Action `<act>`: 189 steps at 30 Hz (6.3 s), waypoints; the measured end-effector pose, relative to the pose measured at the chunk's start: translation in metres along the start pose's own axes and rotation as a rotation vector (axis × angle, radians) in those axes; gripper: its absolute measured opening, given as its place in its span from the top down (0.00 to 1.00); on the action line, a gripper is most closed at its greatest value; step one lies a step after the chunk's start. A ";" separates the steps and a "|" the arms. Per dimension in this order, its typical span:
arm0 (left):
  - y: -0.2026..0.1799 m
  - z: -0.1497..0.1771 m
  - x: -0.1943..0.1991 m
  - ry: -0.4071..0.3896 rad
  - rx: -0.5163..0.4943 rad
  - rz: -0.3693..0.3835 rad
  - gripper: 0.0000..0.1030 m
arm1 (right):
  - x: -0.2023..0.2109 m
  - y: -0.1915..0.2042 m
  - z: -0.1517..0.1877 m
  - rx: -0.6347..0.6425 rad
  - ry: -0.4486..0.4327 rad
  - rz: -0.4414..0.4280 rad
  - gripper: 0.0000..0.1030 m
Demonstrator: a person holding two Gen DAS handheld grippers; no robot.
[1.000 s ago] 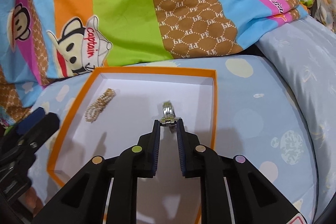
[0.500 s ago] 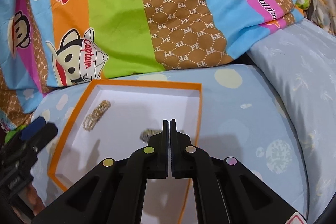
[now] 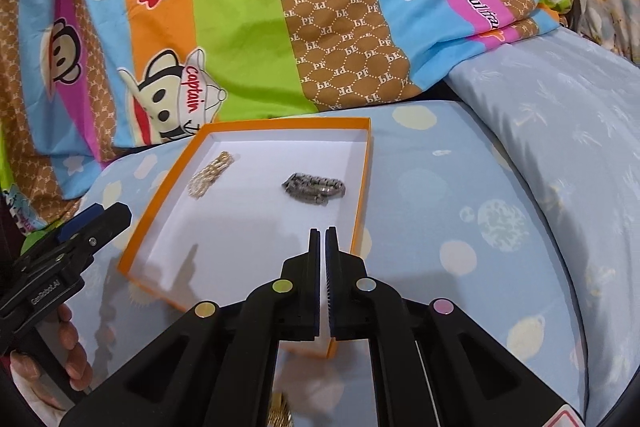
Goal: Organize jewelry
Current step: 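Move both tools back over the remaining jewelry on the sheet, then grasp the black bead bracelet with the left tool while the right tool grasps the gold watch, then carry both items into the orange box and open both tools to release them, then lift both open tools away from the box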
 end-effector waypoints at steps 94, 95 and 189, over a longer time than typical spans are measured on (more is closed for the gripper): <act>-0.058 -0.027 0.083 -0.107 -0.121 0.100 0.92 | 0.052 0.036 -0.039 0.019 -0.186 -0.069 0.79; -0.057 -0.036 0.073 -0.115 -0.121 0.100 0.92 | 0.044 0.038 -0.045 0.010 -0.183 -0.084 0.79; 0.019 0.110 0.091 0.110 0.052 -0.044 0.45 | 0.075 0.034 0.147 0.063 -0.022 -0.073 0.71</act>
Point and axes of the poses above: each gripper's, at about its wrist camera, not at the fingertips, and x roughly against the way its jaws point, y to its left, z to its underside, the point moved 9 cm from there along -x, roughly the way its jaws point, and after that the axes turned 1 degree about -z, right-handed, at the moved point
